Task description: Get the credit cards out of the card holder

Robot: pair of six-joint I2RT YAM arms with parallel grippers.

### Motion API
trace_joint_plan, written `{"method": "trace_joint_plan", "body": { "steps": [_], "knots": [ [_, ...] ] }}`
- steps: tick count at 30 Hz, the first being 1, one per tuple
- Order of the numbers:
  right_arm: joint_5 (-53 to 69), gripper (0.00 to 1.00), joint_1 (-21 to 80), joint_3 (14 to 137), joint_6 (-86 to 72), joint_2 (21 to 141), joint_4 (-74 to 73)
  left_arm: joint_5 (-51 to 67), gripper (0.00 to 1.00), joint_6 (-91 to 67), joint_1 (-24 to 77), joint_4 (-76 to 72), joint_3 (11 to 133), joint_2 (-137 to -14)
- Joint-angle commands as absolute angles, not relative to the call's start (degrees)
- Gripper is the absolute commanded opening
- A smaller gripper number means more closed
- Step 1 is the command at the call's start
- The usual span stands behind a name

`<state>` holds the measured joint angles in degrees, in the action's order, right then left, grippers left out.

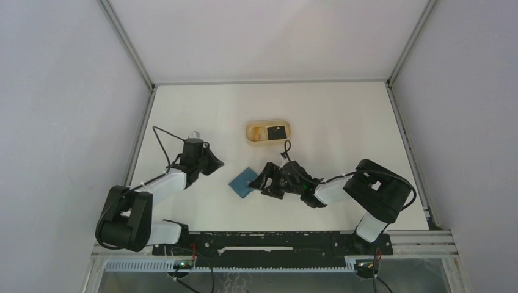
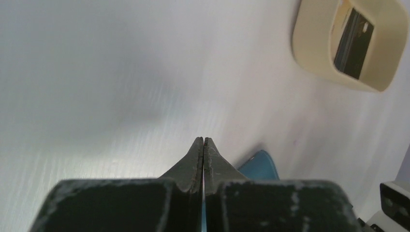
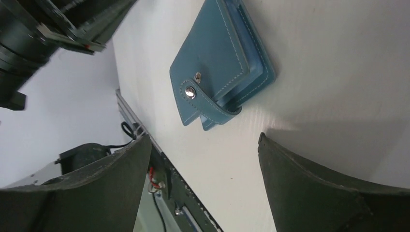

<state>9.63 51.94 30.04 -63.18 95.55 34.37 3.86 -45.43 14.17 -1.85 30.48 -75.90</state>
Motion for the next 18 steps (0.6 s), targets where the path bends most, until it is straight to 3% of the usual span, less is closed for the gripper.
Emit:
{"method": "trace_joint_plan", "body": {
  "steps": [1, 9, 18],
  "knots": [
    [10.8, 0.9, 52.5, 26.9, -73.0, 97.7, 42.7, 5.6, 0.02, -43.7, 16.2, -5.0, 27.4, -73.9],
    [12.3, 0.86, 52.2, 23.5, -80.9, 105.2, 57.1, 5.6, 0.01, -45.1, 19.6, -8.4, 24.0, -77.2],
    [14.5, 0.79, 49.2, 23.3, -79.5, 110.5, 65.8, 4.8, 0.01, -47.7, 23.0, -9.9, 21.4, -76.5]
  ]
}}
